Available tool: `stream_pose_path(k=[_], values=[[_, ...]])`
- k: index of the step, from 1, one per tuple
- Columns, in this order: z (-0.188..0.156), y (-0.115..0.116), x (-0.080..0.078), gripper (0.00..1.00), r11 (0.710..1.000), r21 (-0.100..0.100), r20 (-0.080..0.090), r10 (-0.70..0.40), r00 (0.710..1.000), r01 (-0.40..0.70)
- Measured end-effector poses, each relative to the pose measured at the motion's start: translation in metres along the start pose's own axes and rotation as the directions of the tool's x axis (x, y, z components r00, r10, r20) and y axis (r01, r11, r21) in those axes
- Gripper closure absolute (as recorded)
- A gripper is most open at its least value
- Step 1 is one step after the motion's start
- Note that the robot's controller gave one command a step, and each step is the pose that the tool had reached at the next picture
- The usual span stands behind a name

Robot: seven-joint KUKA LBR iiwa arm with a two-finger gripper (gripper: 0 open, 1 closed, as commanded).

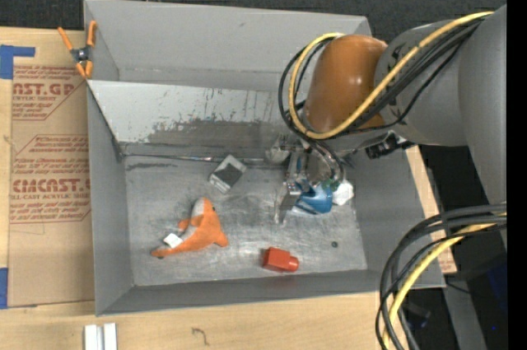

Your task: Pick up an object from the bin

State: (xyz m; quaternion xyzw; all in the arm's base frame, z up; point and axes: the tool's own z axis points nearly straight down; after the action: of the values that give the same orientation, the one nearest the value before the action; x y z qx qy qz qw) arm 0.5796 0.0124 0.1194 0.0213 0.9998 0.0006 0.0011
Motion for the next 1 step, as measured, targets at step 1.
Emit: stream_pose_path(k=[1], values=[[-0.0026, -0.0253, 0.0046, 0.00, 0.992, -0.003, -0.001, 0.128, 0.992, -0.128]])
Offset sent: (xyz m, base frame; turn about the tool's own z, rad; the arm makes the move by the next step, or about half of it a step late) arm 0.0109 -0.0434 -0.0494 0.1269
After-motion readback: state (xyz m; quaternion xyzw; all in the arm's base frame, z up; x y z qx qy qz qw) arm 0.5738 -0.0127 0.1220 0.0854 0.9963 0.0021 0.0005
